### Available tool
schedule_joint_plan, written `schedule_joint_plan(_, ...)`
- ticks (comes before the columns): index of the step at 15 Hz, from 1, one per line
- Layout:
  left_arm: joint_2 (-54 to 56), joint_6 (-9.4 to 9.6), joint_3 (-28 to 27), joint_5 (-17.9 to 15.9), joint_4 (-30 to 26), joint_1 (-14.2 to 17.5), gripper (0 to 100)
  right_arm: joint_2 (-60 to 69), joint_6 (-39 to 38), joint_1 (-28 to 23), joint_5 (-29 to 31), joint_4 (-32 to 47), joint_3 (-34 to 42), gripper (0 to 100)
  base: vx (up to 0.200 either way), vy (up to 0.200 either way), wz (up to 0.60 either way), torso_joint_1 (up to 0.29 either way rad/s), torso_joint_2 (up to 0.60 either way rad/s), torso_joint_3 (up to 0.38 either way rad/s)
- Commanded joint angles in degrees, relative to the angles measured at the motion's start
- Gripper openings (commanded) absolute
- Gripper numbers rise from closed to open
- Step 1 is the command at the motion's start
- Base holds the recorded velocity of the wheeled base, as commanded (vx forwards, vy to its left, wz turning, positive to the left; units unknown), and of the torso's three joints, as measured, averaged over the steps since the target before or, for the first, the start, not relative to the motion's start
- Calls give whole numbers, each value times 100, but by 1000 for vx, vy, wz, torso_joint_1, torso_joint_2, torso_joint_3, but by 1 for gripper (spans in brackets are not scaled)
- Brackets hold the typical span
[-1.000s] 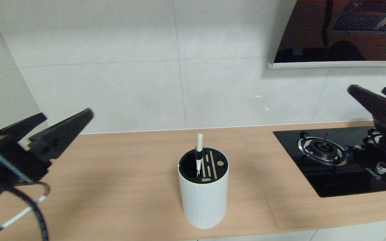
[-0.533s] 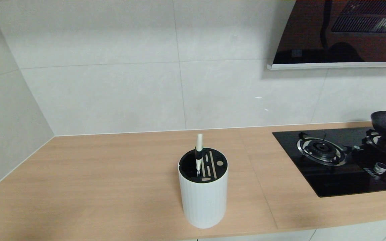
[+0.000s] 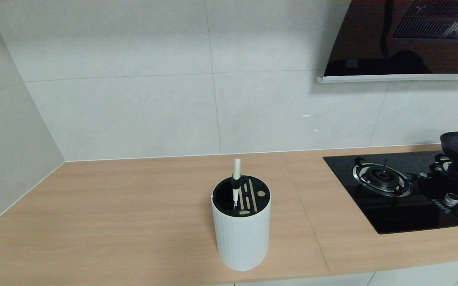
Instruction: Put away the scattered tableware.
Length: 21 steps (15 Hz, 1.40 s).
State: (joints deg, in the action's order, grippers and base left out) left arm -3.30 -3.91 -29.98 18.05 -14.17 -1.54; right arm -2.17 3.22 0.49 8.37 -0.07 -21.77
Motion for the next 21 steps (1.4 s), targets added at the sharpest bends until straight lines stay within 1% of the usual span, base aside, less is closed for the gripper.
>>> schedule_joint_plan(1,330,189,642,67,45,154,100,217,-23,-66,-38,-1,428,100,0,0,0,0,0,0)
schedule_joint_plan(2,330,180,932,75,89,154,100,217,-5,-66,-46,-10,806,100,0,0,0,0,0,0)
schedule_joint_plan(3,330,172,1811,84,441,154,100,217,-14,-66,-82,-133,1641,100,0,0,0,0,0,0)
schedule_joint_plan(4,330,163,2356,75,1100,154,100,217,-23,-66,-82,-300,2045,100,0,0,0,0,0,0)
schedule_joint_plan(5,330,207,2998,14,1953,154,100,217,-32,-66,-82,-327,2177,100,0,0,0,0,0,0)
schedule_joint_plan(6,330,110,2980,-127,1698,154,100,217,-85,-66,-99,-248,2177,100,0,0,0,0,0,0)
schedule_joint_plan(7,330,-39,2980,-232,1575,154,100,217,-155,-66,-170,-230,2168,100,0,0,0,0,0,0)
schedule_joint_plan(8,330,-171,2989,-601,1566,154,100,217,-199,-66,-468,95,2168,100,0,0,0,0,0,0)
schedule_joint_plan(9,330,-171,2980,-944,1548,154,100,217,-243,-66,-547,130,2142,100,0,0,0,0,0,0)
schedule_joint_plan(13,286,-215,2971,-988,1531,145,100,217,-278,-66,-574,104,2151,100,0,0,0,0,0,0)
schedule_joint_plan(14,313,49,2989,-1243,1575,145,100,217,-278,-66,-565,104,2151,100,0,0,0,0,0,0)
schedule_joint_plan(15,313,681,2998,-1656,1443,145,100,217,-269,-66,-574,104,2151,100,0,0,0,0,0,0)
schedule_joint_plan(16,313,936,2998,-1876,1381,145,100,217,-269,-66,-565,104,2151,100,0,0,0,0,0,0)
schedule_joint_plan(17,313,919,2998,-1858,1381,145,100,217,-278,-66,-565,104,2151,100,0,0,0,0,0,0)
schedule_joint_plan(19,322,479,2998,-1849,1390,145,100,217,-278,-66,-565,104,2151,100,0,0,0,0,0,0)
schedule_joint_plan(20,322,400,2998,-1841,1399,145,100,217,-278,-66,-565,104,2151,100,0,0,0,0,0,0)
schedule_joint_plan(21,322,400,2989,-1841,1408,145,100,217,-278,-66,-565,95,2151,100,0,0,0,0,0,0)
